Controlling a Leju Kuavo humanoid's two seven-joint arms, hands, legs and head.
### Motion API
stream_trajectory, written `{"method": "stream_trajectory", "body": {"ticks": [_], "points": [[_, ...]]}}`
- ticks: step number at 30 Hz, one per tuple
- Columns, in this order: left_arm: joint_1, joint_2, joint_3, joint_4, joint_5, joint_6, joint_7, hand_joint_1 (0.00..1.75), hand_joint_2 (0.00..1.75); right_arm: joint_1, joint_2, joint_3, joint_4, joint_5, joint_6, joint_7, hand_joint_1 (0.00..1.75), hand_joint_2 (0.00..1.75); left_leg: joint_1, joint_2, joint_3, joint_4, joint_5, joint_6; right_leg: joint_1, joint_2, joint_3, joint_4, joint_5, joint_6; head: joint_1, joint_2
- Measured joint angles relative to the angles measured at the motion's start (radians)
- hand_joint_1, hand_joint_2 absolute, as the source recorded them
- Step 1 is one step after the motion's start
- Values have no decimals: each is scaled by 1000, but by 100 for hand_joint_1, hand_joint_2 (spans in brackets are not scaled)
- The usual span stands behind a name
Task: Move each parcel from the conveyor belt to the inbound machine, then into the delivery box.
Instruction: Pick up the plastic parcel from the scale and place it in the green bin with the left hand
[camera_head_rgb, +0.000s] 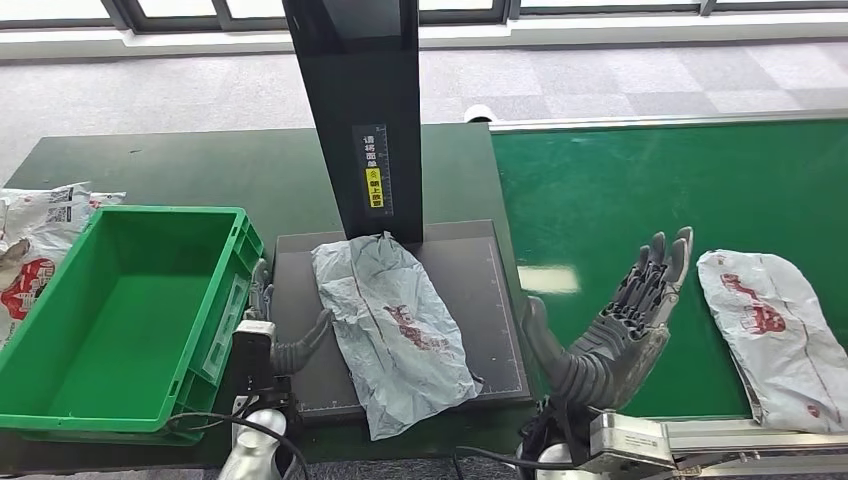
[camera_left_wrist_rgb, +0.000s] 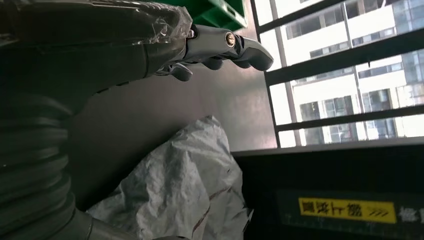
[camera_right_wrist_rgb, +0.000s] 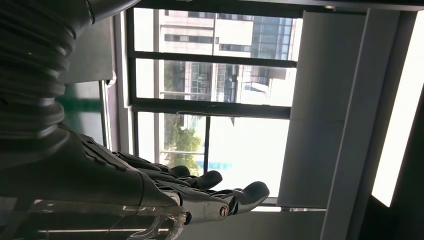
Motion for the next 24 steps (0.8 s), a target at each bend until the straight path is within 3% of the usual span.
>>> {"method": "stream_trajectory", "body": {"ticks": [1, 4, 6, 12, 22, 23, 24], "points": [[-25, -6, -10, 51, -63, 17, 42, 0, 175, -15, 2, -2, 20, 3, 27, 1, 0, 175, 0, 0, 0, 0, 0, 0, 0, 0, 0, 0, 0, 0, 0, 0], [-97, -21, -101, 211, -318, 111, 295, 0, 175, -50, 15, -28, 125, 22, 135, 4, 0, 175, 0, -1, 0, 0, 1, 1, 0, -1, 1, 0, 1, 0, 0, 0], [-124, -26, -164, 281, -389, 140, 387, 0, 175, -59, 21, -44, 175, 25, 159, 2, 0, 175, 0, -1, 0, 0, 1, 1, -1, -1, 1, 0, 1, 0, 0, 0], [-182, -34, -243, 394, -395, 149, 404, 0, 175, -76, 28, -70, 253, 26, 166, 1, 0, 175, 0, -2, 0, 0, 1, 1, -1, -2, 1, 0, 1, 1, 0, 0], [-256, -40, -361, 464, -325, 40, 445, 0, 175, -102, 43, -77, 304, 22, 192, 1, 0, 175, 0, -2, 0, 0, 2, 2, -1, -2, 2, 0, 1, 1, 0, 0], [-259, -40, -380, 466, -316, 35, 455, 9, 175, -105, 44, -77, 308, 21, 192, 1, 0, 175, 0, -3, 0, 0, 2, 2, -1, -2, 2, 0, 2, 1, 0, 0], [-264, -40, -399, 469, -308, 31, 465, 53, 175, -107, 45, -77, 311, 20, 190, 1, 0, 175, 0, -3, 0, 0, 2, 2, -1, -3, 2, 0, 2, 1, 0, 0]]}}
